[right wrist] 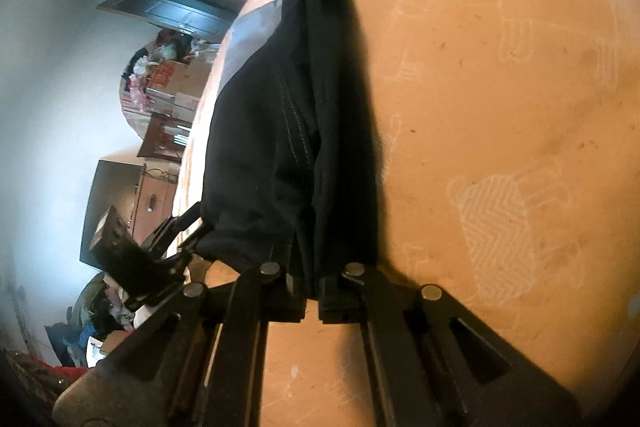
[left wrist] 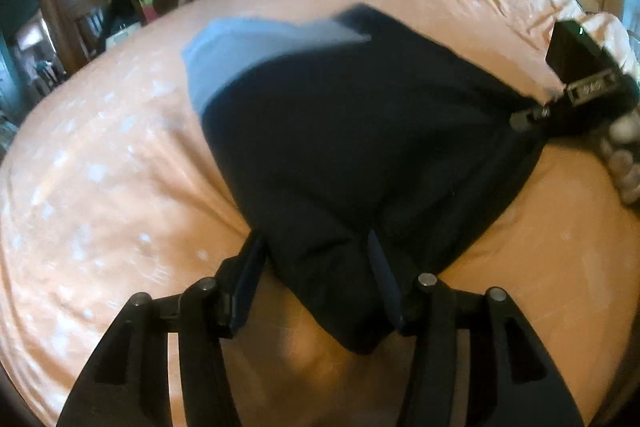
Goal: Fold small clothes
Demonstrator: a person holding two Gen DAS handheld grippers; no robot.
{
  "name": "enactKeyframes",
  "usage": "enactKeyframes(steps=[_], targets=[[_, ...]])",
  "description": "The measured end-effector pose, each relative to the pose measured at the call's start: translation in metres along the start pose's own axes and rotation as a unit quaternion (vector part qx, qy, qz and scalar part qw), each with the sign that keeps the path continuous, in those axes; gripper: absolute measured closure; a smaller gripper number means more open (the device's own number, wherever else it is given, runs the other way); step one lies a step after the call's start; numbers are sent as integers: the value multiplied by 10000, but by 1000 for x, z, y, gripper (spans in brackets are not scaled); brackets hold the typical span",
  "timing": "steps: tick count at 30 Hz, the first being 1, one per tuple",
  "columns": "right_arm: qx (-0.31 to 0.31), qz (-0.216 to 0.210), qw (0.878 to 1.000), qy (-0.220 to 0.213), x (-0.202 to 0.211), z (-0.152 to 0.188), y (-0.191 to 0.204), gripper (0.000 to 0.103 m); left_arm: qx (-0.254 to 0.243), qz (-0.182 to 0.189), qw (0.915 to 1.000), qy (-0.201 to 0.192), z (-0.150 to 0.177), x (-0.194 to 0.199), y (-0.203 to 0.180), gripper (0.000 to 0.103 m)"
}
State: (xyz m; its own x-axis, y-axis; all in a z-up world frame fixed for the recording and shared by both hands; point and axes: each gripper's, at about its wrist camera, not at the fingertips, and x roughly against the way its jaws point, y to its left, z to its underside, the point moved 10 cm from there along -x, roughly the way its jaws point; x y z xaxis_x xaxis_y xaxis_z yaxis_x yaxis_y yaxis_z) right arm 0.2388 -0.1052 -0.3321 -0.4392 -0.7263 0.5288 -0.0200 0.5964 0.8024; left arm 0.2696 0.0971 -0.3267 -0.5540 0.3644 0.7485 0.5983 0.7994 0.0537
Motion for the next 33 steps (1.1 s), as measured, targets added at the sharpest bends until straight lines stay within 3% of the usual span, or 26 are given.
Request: enactKeyframes(steps=[2, 7, 10, 13, 15, 16, 18, 20, 24, 27, 31, 33], targets=[[43, -45, 10000, -41, 1, 2, 3, 103, 86, 78, 9995, -282, -7, 24, 2, 60], [89, -178, 9997, -107, 4, 4, 1, 103, 655, 67, 9911, -1153, -65, 54, 34, 60], [119, -237, 9996, -136, 5, 5, 1, 103, 571, -112, 9903, -1260, -107, 28, 59, 60], [136, -290, 9994, -156, 5, 2, 2, 103, 477, -324, 9937, -965, -132, -28, 83, 60], [148, -355, 9991, -182, 6, 2, 1, 103, 284, -636, 9974, -184, -122, -95, 101, 55], [151, -393, 9989, -197, 6, 1, 0, 103, 348, -534, 9978, 187, -110, -120, 104, 49], [143, -428, 9988, -212, 7, 1, -2, 103, 829, -196, 9958, 334, -114, -135, 117, 39], [130, -480, 9985, -212, 8, 1, -4, 103, 843, -66, 9958, 345, -114, -132, 116, 40], [132, -499, 9984, -219, 12, 1, -8, 103, 924, 333, 9952, -48, -111, -83, 104, 59], [126, -514, 9983, -223, 14, 2, -9, 103, 439, 749, 9953, -425, -88, -26, 59, 59], [113, -512, 9984, -224, 16, 3, -8, 103, -433, 1256, 9910, -172, -24, 14, -24, 61], [111, -518, 9983, -231, 17, 4, -8, 103, -761, 1491, 9859, 29, 14, 38, -59, 43]])
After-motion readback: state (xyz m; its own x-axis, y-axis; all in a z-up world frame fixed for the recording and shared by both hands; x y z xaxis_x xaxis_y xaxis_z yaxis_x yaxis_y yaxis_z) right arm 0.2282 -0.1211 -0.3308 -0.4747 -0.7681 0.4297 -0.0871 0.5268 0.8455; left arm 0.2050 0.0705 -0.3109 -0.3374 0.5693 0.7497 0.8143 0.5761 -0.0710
